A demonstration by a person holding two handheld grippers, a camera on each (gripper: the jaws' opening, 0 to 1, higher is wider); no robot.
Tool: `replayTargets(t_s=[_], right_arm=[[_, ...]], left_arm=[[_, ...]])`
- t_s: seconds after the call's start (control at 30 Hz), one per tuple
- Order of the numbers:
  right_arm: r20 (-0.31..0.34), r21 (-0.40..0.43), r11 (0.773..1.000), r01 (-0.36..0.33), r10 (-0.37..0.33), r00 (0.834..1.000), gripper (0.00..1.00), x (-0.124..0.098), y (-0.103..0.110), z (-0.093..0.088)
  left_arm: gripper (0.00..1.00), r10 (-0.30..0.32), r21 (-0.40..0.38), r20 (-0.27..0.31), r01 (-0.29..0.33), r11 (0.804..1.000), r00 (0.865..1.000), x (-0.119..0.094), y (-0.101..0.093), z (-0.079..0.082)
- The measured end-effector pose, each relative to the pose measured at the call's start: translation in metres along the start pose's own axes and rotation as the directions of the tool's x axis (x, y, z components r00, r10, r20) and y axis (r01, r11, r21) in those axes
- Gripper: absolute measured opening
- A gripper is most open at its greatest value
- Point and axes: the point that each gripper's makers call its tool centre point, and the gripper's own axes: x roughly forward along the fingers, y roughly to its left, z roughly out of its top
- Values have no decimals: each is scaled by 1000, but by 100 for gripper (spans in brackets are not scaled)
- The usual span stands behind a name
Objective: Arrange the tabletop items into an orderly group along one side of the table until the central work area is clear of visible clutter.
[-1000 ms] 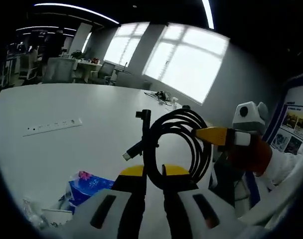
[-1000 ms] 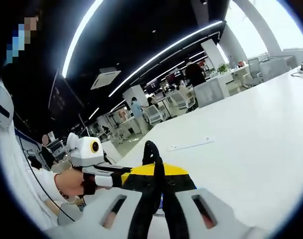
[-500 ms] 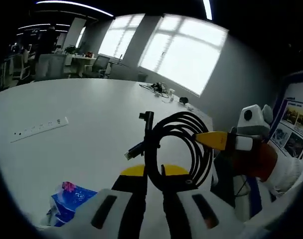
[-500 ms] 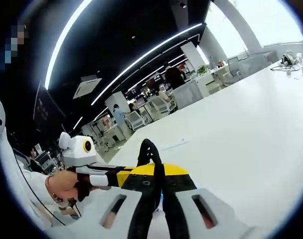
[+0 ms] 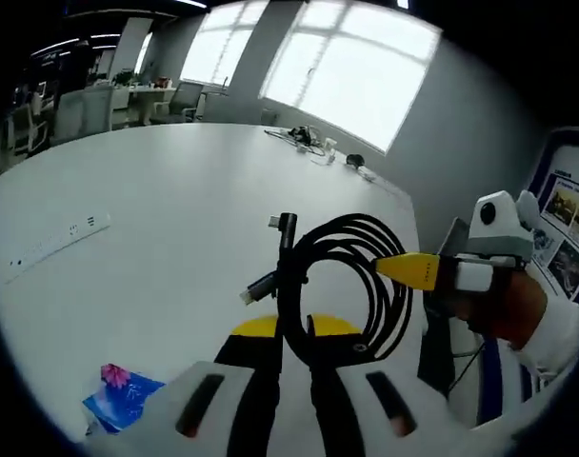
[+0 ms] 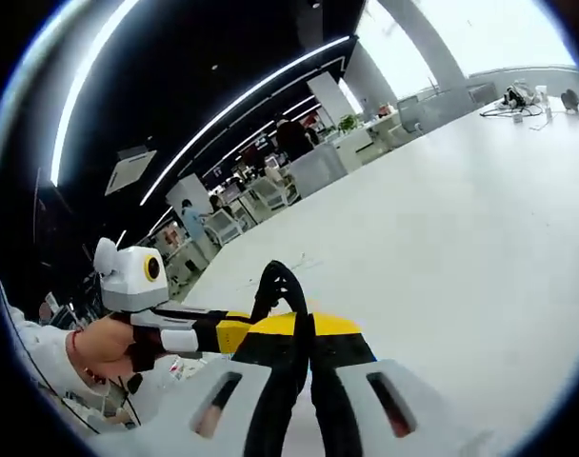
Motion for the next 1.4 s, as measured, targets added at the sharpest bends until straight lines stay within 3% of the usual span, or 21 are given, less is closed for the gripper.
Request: replayTargets(t_s=[0.37,0.67,0.97,1.4], right_arm=[[-14,100,993,61,-59,998,0,17,-38,-16],[-29,160,983,94,-91,995,0,32,-60,-28],[-33,211,969,131,-127,991,0,41,-78,-37],[-74,262,948,178,-165,984,0,50,-95,-59]], left_arm=[[6,20,7,-104,-19,1000,994,32,17,-10],[5,32,15,-197,-30,999,980,55,32,-20],[5,34,42,-252,-24,999,967,73,39,-25],[6,34,58,-323,-16,998,946,82,45,-45]])
